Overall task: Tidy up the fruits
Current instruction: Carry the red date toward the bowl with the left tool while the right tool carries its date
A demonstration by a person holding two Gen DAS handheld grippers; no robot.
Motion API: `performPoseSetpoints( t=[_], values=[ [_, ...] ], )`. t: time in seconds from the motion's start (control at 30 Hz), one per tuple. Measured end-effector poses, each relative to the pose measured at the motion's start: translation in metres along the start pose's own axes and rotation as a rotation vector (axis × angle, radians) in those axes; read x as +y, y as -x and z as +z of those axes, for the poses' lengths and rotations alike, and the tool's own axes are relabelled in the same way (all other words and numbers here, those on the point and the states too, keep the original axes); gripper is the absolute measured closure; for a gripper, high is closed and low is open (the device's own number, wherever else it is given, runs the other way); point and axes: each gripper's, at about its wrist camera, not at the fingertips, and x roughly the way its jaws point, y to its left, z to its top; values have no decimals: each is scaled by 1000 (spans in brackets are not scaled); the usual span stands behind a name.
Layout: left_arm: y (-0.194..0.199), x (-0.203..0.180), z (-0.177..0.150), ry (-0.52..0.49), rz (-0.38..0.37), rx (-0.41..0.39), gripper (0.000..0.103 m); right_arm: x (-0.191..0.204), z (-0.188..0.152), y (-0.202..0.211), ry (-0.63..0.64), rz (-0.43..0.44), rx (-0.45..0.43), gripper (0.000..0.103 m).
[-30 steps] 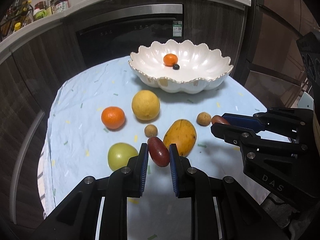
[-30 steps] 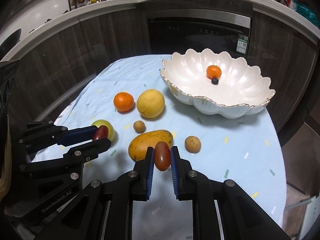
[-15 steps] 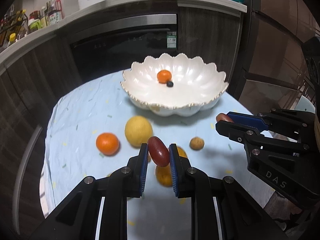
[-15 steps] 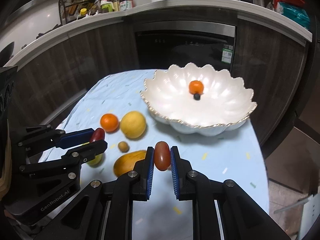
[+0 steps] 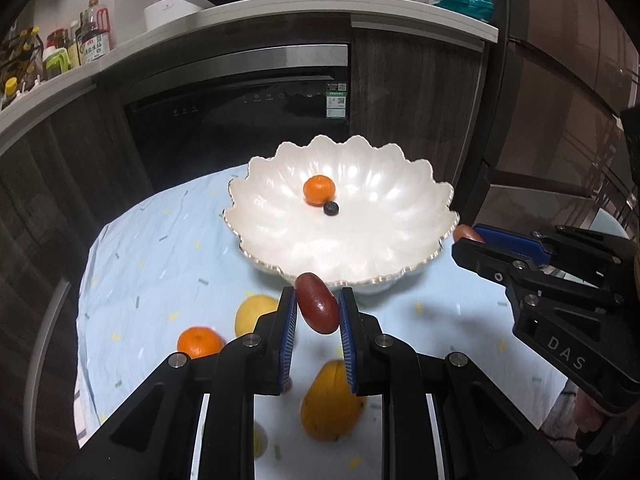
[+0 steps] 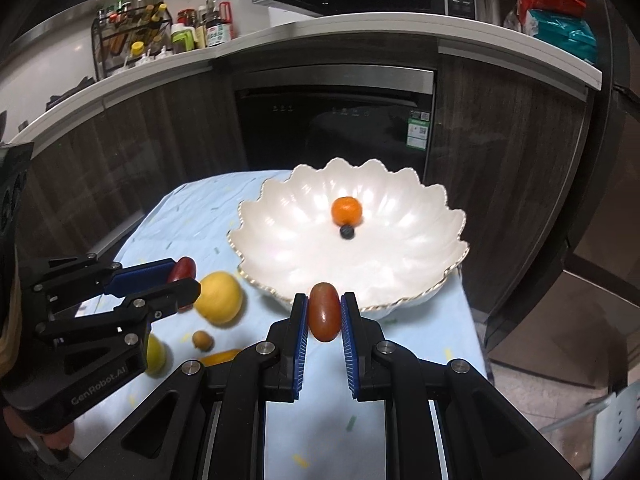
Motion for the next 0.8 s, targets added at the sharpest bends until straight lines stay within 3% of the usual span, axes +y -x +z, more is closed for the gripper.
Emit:
performPoseSetpoints(
  t=[0.8],
  values=[
    [-68,9,37,-14,-23,33,81,-32,26,-57,-47,-41,35,85]
  ],
)
